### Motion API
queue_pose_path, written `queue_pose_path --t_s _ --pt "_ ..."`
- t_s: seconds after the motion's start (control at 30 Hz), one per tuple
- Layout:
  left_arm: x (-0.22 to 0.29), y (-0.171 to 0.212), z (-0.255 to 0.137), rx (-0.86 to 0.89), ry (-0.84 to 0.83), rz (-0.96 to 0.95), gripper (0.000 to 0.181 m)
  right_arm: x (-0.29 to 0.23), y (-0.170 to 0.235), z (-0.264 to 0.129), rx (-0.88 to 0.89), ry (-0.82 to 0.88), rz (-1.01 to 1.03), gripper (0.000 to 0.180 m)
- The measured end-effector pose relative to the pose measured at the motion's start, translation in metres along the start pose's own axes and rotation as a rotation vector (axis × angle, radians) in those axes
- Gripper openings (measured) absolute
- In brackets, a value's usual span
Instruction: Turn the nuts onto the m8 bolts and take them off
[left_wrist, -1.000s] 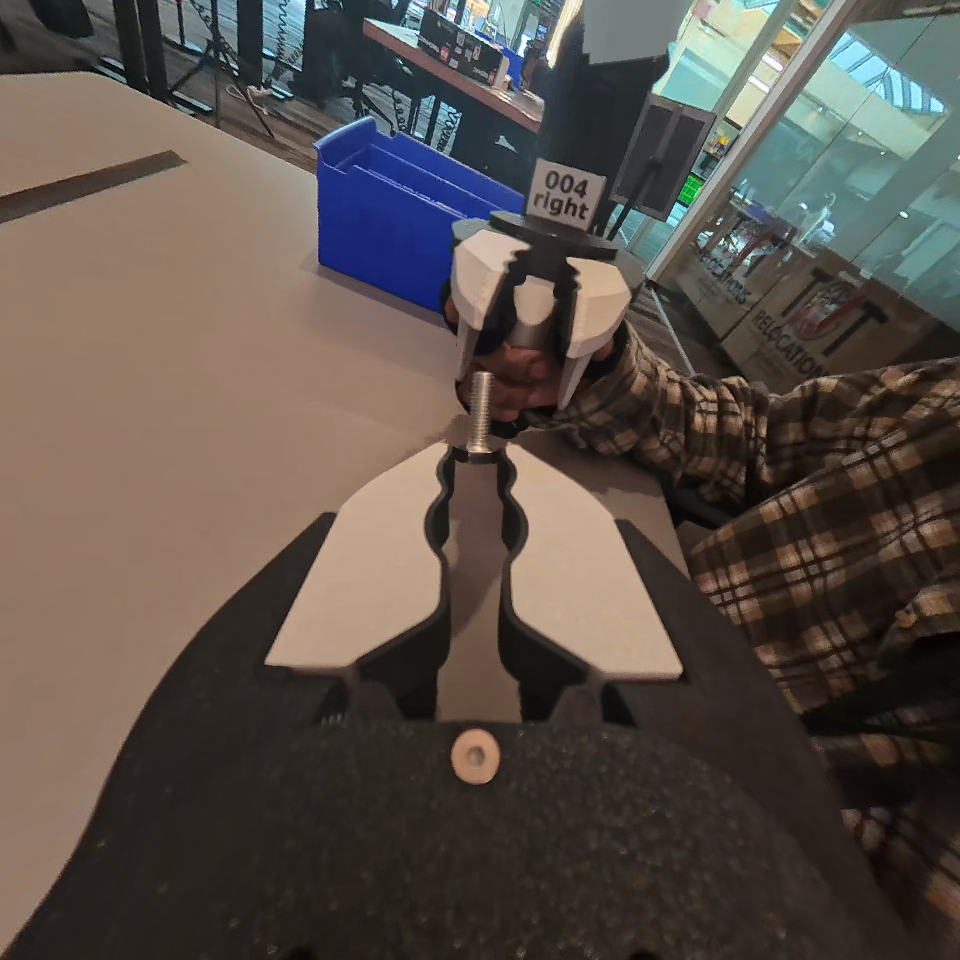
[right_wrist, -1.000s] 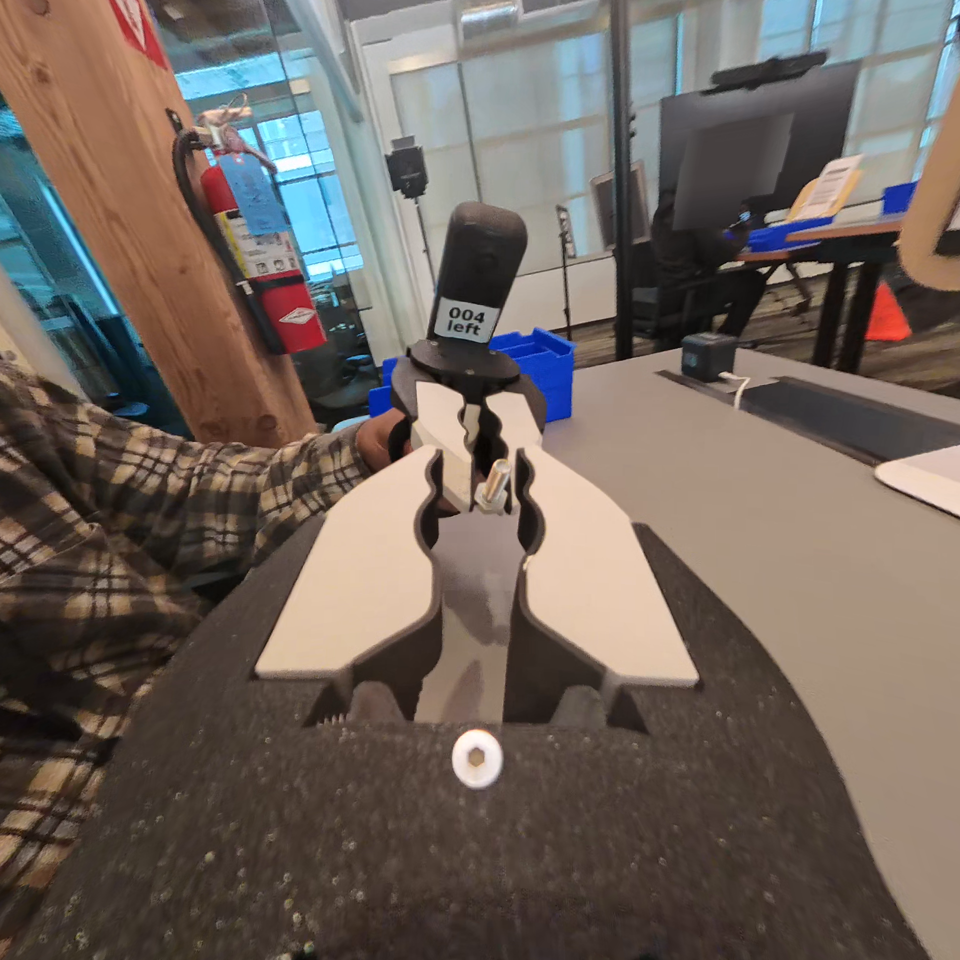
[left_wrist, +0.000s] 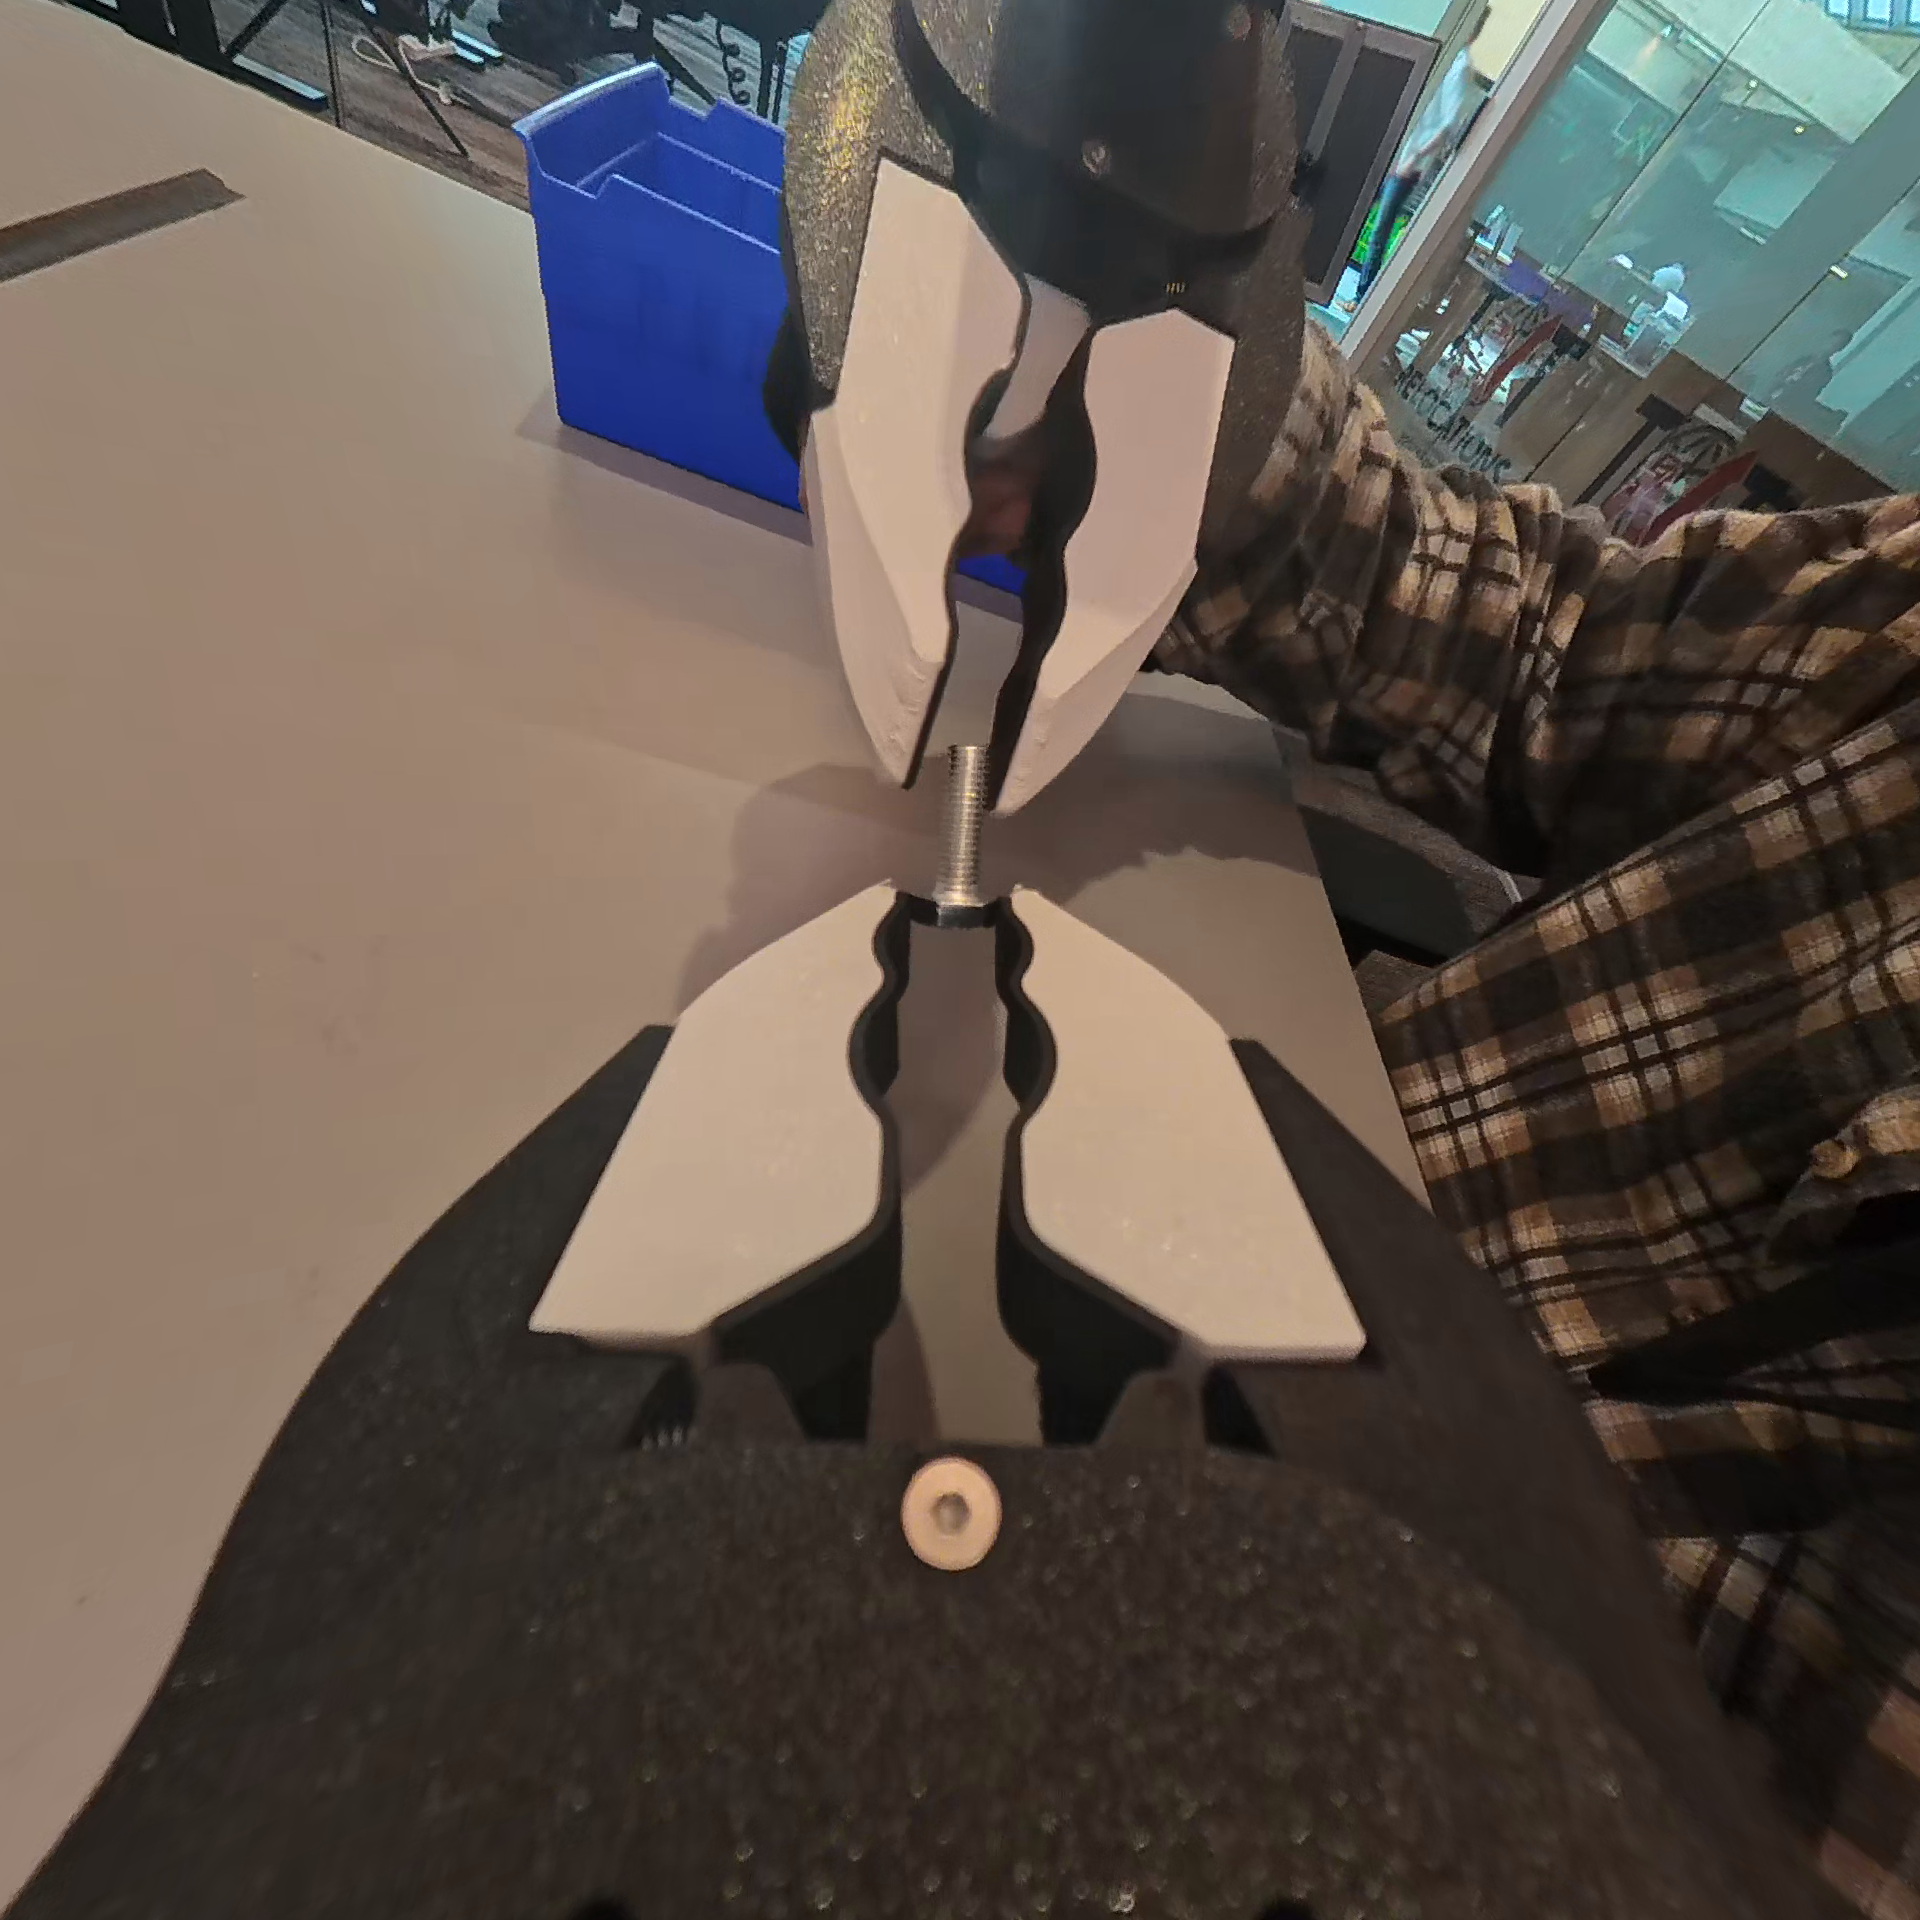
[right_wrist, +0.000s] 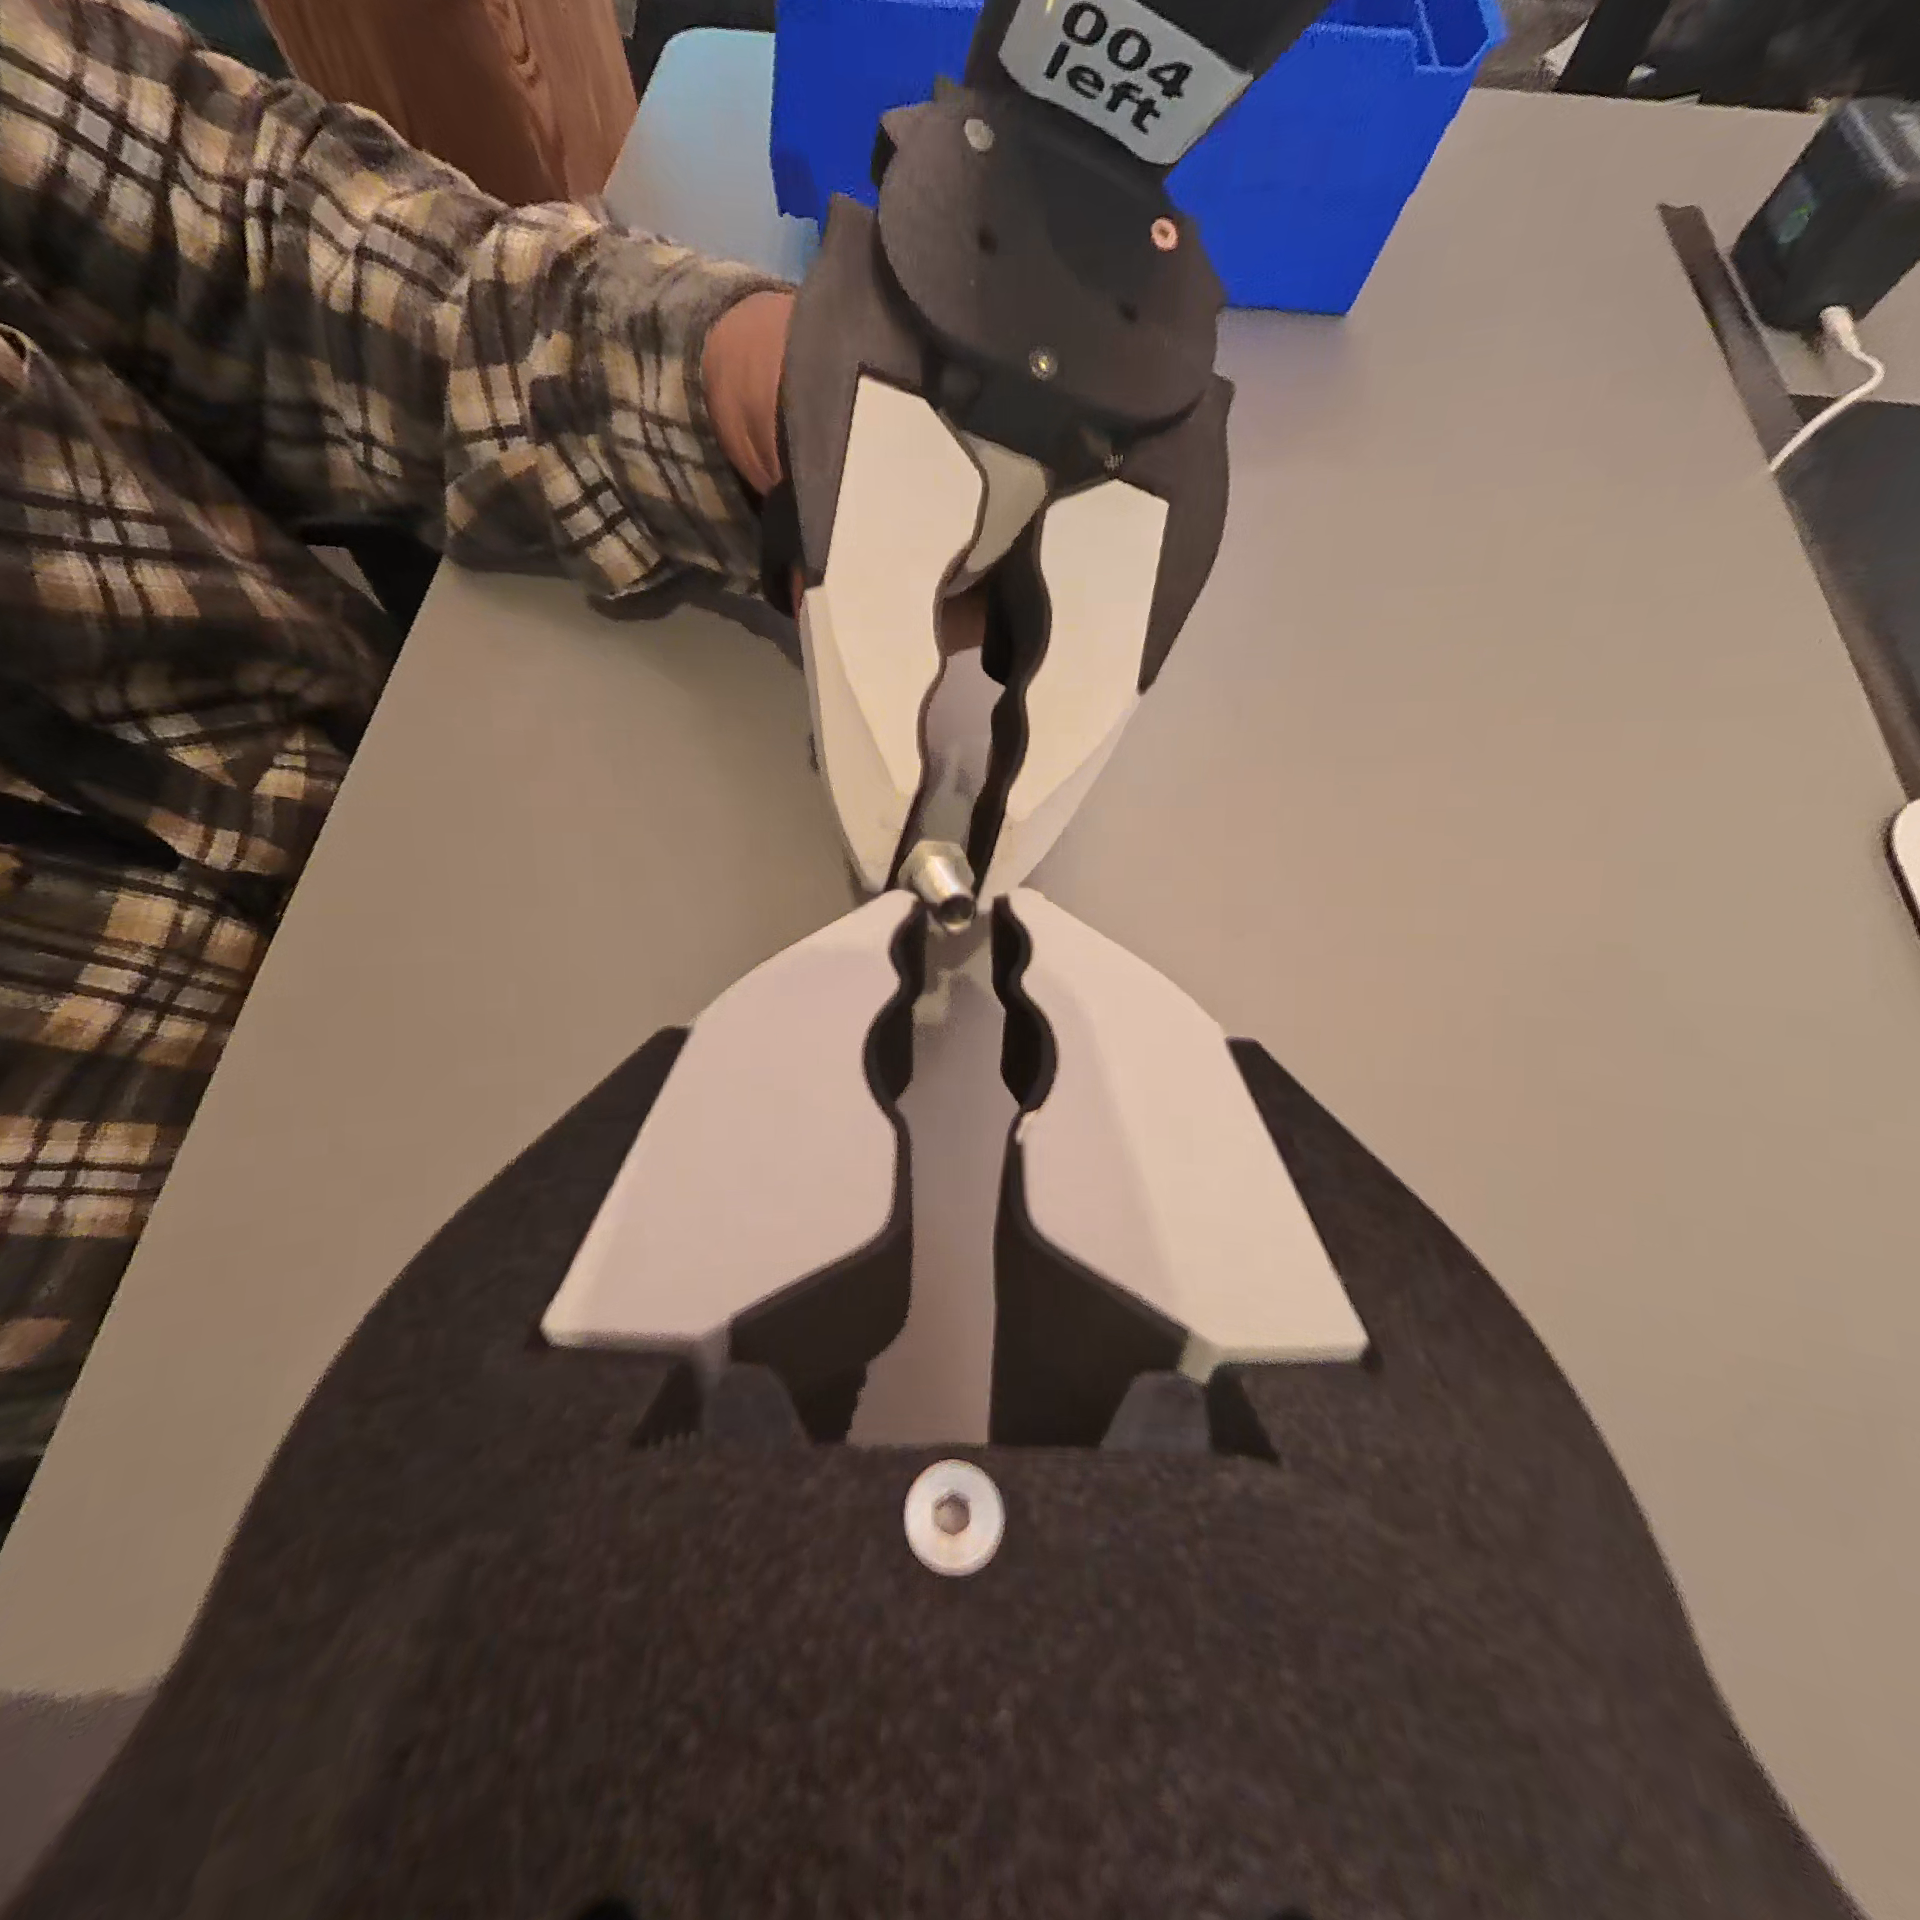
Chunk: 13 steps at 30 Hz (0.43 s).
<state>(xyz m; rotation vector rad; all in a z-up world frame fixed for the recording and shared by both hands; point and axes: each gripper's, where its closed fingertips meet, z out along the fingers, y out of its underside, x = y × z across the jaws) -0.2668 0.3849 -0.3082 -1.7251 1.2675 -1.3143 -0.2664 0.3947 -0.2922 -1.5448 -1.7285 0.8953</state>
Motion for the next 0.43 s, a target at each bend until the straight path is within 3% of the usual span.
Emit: queue_pose_path --t_s 0.23,0.43 --pt "0.0 0.0 -0.001 -0.001 0.007 -0.01 0.015 -0.002 -0.003 0.001 -0.103 -0.043 -0.006 0.007" --pt "-0.034 0.01 -0.03 -0.023 -0.186 -0.002 0.032 0.021 0.019 -0.001 -0.414 0.027 -0.032 0.007"
